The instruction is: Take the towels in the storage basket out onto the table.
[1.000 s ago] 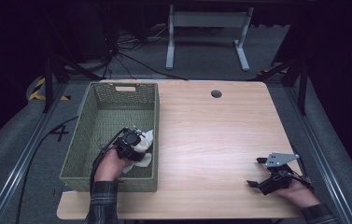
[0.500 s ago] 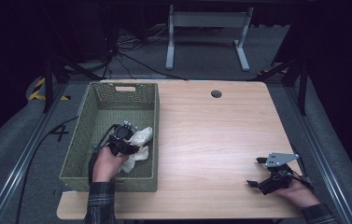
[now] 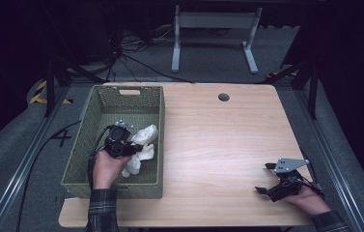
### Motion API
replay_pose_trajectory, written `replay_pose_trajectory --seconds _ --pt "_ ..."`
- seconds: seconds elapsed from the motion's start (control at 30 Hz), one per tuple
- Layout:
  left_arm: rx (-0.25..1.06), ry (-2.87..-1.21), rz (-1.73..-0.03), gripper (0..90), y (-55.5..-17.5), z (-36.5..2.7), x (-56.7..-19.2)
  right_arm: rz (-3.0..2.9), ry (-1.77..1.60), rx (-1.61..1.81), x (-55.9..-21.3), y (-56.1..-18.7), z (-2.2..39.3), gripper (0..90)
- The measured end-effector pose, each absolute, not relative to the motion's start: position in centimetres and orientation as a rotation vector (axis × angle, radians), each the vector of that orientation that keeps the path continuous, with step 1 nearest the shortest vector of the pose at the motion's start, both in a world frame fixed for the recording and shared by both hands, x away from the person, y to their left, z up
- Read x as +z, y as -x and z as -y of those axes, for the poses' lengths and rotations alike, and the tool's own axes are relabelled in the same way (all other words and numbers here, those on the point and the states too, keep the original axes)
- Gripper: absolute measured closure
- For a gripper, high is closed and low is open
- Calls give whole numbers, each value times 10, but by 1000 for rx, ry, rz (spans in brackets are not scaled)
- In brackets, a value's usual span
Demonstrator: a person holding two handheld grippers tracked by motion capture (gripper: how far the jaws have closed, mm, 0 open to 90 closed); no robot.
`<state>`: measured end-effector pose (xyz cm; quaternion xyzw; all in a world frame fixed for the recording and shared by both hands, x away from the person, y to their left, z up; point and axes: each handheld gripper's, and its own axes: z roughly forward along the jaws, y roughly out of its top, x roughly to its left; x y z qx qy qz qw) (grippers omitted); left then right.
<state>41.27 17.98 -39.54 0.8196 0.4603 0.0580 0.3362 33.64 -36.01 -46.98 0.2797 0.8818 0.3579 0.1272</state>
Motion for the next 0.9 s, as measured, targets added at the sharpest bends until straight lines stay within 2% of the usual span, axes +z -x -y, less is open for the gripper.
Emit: replay_pose_trajectory --seconds 0.37,0.7,0.9 --pt "173 -2045 -1122 738 -407 -187 -371 -2566 -814 1042 -470 -336 360 1" --pt "237 -2022 -1051 744 -400 -185 -337 -2566 -814 1042 -470 -336 360 0" --pt "227 -2008 -1007 745 -398 -181 -324 -2565 -814 1042 -470 -336 360 1"
